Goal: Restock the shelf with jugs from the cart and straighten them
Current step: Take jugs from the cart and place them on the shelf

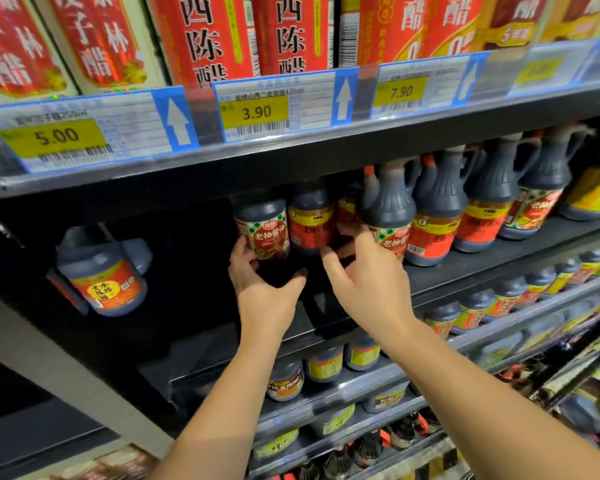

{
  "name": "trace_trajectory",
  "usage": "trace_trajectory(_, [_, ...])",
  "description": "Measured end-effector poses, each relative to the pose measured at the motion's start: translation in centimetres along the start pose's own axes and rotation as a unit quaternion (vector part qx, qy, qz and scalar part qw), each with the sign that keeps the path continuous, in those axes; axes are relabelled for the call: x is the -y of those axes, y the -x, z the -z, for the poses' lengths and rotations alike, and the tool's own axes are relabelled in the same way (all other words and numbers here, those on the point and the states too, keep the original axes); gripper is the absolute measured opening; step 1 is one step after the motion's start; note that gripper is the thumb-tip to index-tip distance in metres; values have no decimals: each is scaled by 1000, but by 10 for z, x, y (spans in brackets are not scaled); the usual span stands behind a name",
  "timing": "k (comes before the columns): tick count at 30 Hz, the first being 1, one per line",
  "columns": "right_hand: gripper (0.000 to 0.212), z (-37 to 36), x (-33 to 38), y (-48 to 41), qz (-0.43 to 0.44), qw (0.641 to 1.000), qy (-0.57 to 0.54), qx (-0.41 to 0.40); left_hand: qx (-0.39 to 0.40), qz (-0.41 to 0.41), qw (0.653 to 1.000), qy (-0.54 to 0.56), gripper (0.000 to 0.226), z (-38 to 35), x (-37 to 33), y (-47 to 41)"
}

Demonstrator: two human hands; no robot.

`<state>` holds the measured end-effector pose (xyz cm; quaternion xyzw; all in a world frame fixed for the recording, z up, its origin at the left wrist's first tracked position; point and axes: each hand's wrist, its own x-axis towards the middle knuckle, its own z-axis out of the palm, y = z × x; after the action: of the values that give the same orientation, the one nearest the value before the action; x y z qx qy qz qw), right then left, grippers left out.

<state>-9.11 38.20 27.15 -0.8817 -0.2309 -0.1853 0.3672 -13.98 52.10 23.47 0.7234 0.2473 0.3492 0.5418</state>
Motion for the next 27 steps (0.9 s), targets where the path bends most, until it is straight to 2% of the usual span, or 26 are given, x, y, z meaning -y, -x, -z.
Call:
trace_trajectory(2, [26, 20, -8, 22, -1, 999, -45, -28, 29, -42, 999, -8, 87, -4, -4, 26])
trace_trajectory(5, [22, 44, -29, 50, -14, 992, -103, -66, 94, -85, 992, 19, 71, -16, -15, 55])
trace_trajectory(10, [14, 87, -97, 99, -93, 984, -84, -128, 244, -137, 959, 56, 55, -67, -34, 115])
trace_trajectory(14, [12, 114, -178, 142, -198, 967, -44, -154, 362, -126, 922, 45, 50, -130, -28, 161])
trace_trajectory(19, [16, 137, -279, 203, -344, 923, 3, -172, 497, -77, 864, -14, 53, -221, -2, 218])
trace_trajectory(27, [13, 164, -409, 288, -509, 850, 13, -136, 611, -35, 777, -145, 56, -354, 55, 298])
